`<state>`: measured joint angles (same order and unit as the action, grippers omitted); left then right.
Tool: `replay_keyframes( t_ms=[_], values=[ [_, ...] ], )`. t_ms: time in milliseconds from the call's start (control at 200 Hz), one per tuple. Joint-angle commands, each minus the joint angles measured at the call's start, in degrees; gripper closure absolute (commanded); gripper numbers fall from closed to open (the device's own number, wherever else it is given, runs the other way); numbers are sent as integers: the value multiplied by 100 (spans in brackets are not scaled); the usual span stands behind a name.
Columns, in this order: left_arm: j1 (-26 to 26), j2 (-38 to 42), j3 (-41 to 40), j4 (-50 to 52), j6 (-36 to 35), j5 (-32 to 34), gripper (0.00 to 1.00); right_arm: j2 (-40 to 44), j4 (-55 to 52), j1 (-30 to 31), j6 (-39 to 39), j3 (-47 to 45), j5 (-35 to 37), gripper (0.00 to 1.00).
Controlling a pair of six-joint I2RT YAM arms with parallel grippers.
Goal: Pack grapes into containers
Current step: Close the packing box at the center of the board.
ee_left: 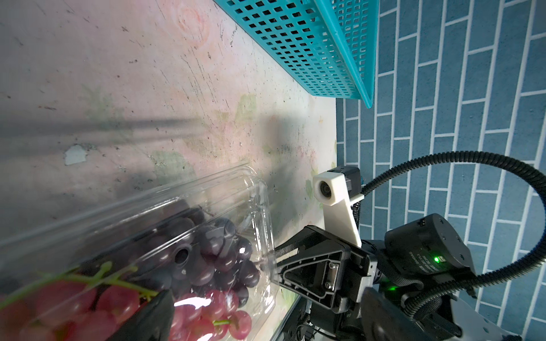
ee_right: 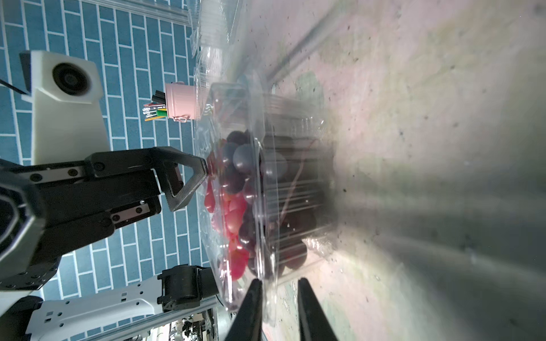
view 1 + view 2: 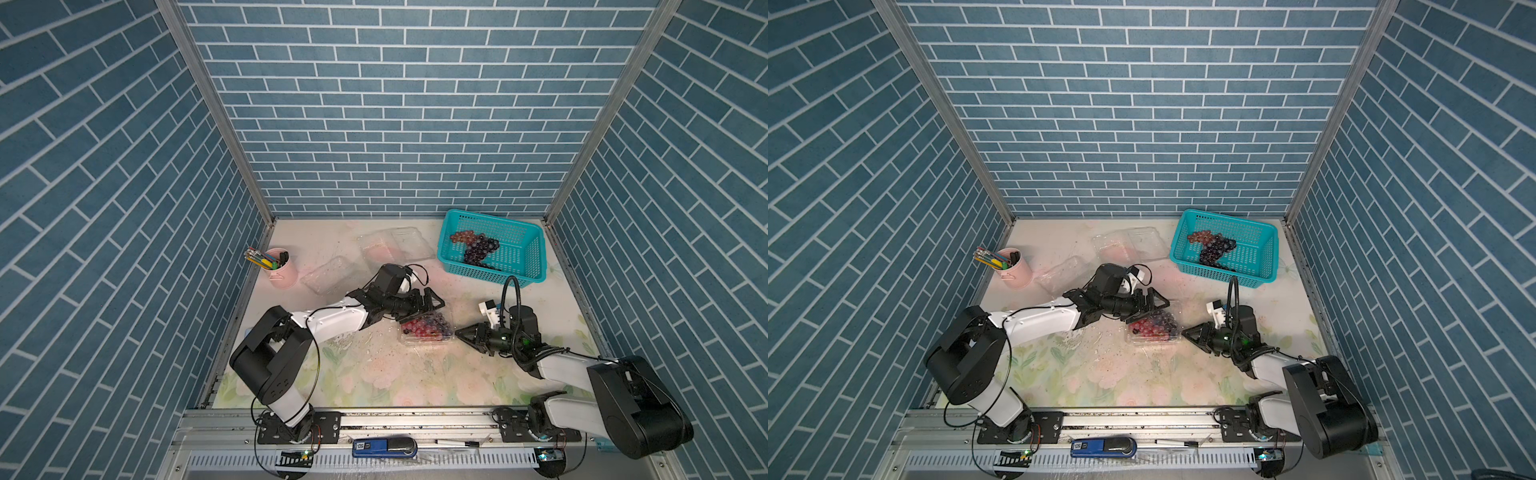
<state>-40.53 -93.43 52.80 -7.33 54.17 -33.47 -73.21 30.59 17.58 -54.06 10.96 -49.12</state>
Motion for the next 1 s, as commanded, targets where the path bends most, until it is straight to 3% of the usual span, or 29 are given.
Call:
replay_keyframes(
  t_ms=[0,510,710,990],
  values=[
    [19,75,3,232,-100,105,0,-175,139,92,125,-44,-193,78],
    [19,54,3,180,-73,109,1,135,27,338,53,-65,-263,77],
    [19,127,-6,214,-92,122,0,322,-162,334,-12,6,102,77],
    [233,250,-21,272,-104,87,0,-340,367,340,-252,275,542,78]
  ],
)
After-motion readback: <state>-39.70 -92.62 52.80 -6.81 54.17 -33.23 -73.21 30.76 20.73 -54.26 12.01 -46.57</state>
